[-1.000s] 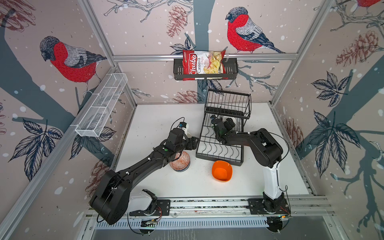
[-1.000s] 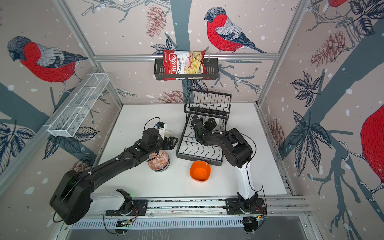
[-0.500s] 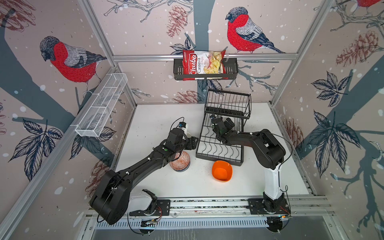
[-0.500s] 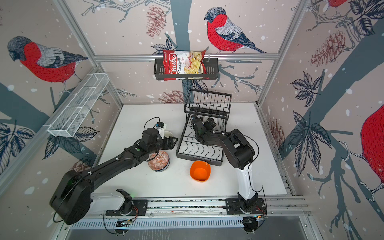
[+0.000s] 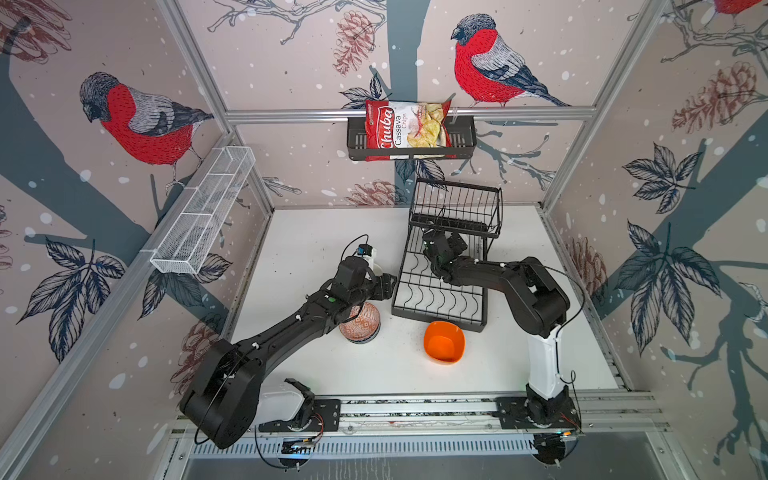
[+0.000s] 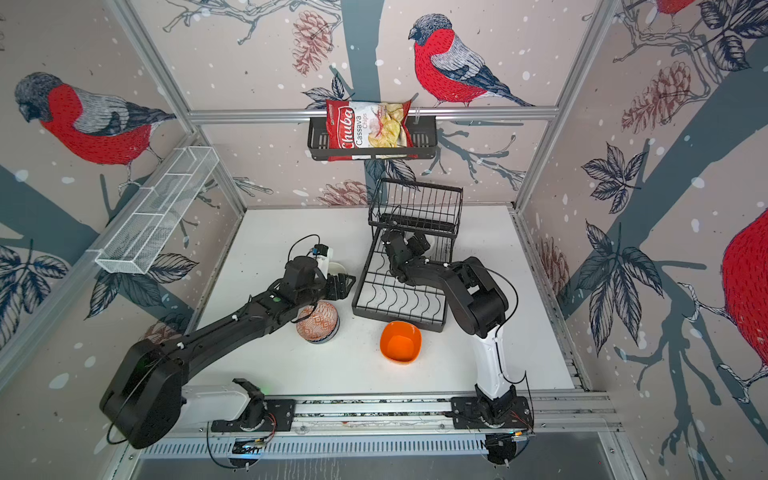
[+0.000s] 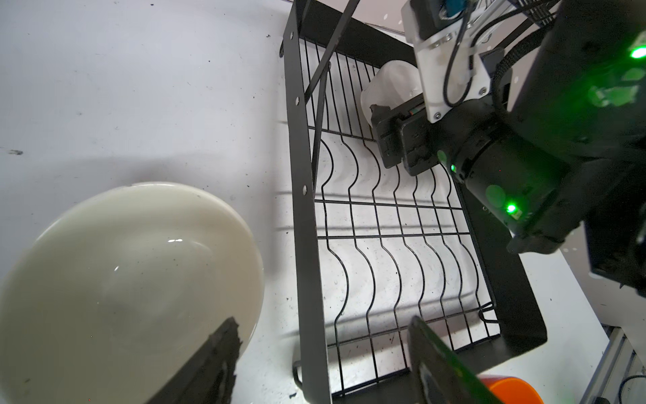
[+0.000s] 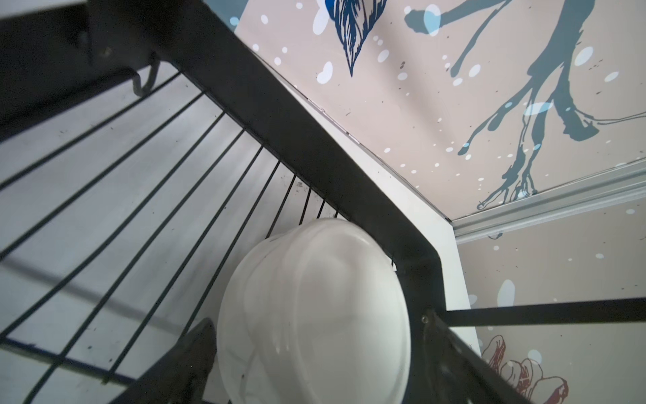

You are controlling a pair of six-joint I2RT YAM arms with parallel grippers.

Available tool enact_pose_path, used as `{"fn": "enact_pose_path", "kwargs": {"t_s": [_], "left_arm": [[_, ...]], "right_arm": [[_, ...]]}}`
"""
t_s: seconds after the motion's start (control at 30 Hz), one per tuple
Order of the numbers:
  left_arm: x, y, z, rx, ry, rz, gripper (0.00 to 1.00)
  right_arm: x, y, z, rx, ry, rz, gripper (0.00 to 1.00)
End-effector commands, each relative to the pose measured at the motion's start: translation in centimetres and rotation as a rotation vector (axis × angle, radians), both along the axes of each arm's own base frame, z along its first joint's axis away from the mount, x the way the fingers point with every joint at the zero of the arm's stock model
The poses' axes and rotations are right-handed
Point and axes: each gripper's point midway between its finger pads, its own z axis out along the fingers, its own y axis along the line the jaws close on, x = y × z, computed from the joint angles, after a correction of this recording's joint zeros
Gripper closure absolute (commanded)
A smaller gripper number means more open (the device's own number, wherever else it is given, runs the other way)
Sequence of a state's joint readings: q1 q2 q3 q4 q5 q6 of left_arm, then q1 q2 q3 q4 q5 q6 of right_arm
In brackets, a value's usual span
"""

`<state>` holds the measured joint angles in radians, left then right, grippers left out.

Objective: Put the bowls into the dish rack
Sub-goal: 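Open the right gripper and release the white bowl in the rack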

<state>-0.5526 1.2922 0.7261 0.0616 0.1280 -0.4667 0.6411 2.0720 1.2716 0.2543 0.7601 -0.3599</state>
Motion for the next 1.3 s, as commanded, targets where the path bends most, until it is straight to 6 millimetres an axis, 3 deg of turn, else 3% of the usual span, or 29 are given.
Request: {"fn": "enact_pose_path", "kwargs": {"t_s": [0.0, 0.5, 0.87, 1.27], "left_arm": [[0.1, 0.1, 0.1, 0.007, -0.012, 0.003, 0.24], [0.4, -0.3, -0.1, 0.002, -0.005, -0.009, 0.24], [0.5, -0.1, -0.2, 0.006, -0.003, -0.002, 0.24], [0.6, -0.1, -0.3, 0.007, 0.007, 0.001, 0.24]], "right_arm": [[0.3, -0.8, 0.3, -0.006, -0.032, -0.047, 0.09], [0.0, -4.0, -0.3, -0.056, -0.046, -0.139, 0.17], [-0.4, -5.5, -0.3, -0.054, -0.046, -0.171, 0.17], [-2.8, -1.2, 1.1, 0.087, -0.009, -0.037, 0.14]]}}
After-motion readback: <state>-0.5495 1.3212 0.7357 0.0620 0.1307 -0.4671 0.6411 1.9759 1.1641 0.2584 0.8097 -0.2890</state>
